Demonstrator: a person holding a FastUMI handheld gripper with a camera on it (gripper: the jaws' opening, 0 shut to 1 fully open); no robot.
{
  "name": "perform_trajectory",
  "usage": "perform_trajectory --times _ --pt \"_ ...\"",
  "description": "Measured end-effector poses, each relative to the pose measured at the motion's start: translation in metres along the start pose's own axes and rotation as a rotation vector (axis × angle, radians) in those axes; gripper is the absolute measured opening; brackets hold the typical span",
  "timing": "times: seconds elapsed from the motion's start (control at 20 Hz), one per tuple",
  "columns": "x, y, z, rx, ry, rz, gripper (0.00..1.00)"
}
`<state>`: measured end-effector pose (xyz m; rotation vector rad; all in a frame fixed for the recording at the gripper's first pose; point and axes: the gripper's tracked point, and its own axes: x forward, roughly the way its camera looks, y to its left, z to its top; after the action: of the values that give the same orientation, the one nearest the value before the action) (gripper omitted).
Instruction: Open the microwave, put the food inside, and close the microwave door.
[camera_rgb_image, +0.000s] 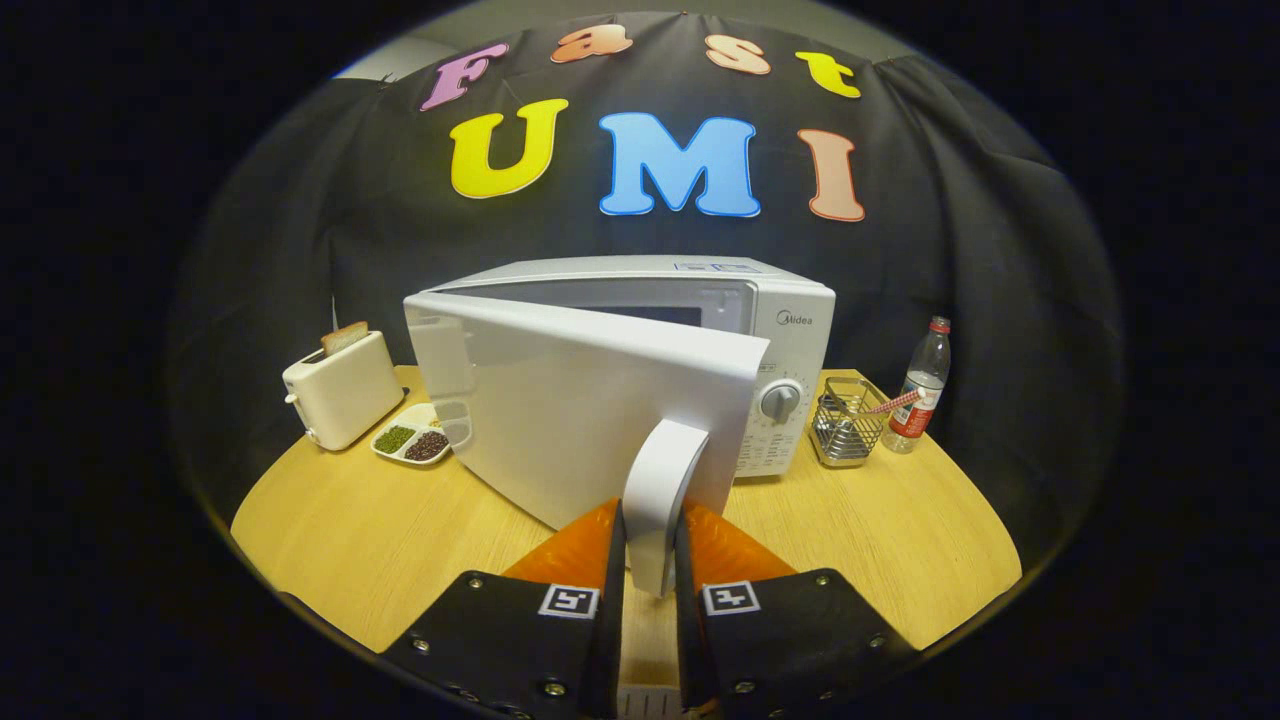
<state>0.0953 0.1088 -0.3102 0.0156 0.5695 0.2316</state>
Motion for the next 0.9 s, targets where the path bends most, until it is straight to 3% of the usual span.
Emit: perform_trajectory --times 0.9 --pt "-0.069 0.106 -0.037 0.047 -0.026 0.038 0.24"
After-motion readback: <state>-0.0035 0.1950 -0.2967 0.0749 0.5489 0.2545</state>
